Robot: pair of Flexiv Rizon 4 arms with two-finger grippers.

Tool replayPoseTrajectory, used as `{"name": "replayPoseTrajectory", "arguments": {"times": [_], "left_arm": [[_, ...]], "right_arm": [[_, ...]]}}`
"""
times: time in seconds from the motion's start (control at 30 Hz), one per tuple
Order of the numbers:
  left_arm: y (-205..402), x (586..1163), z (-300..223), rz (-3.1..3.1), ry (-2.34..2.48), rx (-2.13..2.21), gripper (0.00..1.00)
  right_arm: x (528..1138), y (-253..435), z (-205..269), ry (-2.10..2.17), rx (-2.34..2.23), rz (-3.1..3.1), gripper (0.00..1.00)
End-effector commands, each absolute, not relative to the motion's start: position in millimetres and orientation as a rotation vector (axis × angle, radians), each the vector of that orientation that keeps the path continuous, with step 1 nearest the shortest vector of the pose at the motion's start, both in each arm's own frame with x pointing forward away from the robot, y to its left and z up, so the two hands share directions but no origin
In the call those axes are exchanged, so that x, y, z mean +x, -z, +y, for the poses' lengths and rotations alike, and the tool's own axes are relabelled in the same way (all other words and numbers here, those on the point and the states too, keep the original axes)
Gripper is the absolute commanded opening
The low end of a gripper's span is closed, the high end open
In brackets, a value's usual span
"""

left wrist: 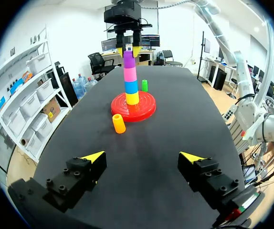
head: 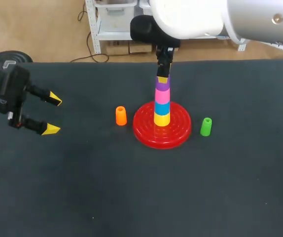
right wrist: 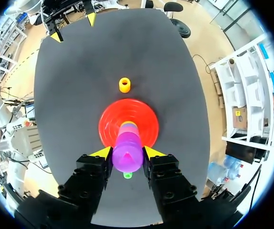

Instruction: Pick up and stack the cylinders on the red base in this order: pink,purple,orange,green

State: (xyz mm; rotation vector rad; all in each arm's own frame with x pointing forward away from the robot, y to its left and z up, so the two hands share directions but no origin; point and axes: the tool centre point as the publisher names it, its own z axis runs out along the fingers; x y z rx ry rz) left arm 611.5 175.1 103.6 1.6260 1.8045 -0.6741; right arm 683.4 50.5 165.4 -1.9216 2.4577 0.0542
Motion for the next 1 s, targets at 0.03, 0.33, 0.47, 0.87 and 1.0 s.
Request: {"name": "replayPoseTrajectory", "arguments": {"times": [0.03,0.33,0.47,0.87,1.0], "left_arm": [[-102,611,176,1.799,0.673,1.625,1.00],[-102,611,176,1.799,0.673,1.625,1.00],[-102,611,176,1.799,0.673,1.625,1.00],[-102,611,176,1.799,0.673,1.625,1.00],[-102,611,176,1.799,0.673,1.625,1.00]], "right_arm": [[686,-155,50,-0.079,-1.923,2.466,0.00],[685,-154,49,-0.120,-1.905,2.460,0.00],[681,-162,50,-0.108,-1.882,2.451,1.00],[672,-193,34,-0.017,-1.755,2.427,1.00],[667,-204,18,0.004,-1.658,2.451,1.00]]}}
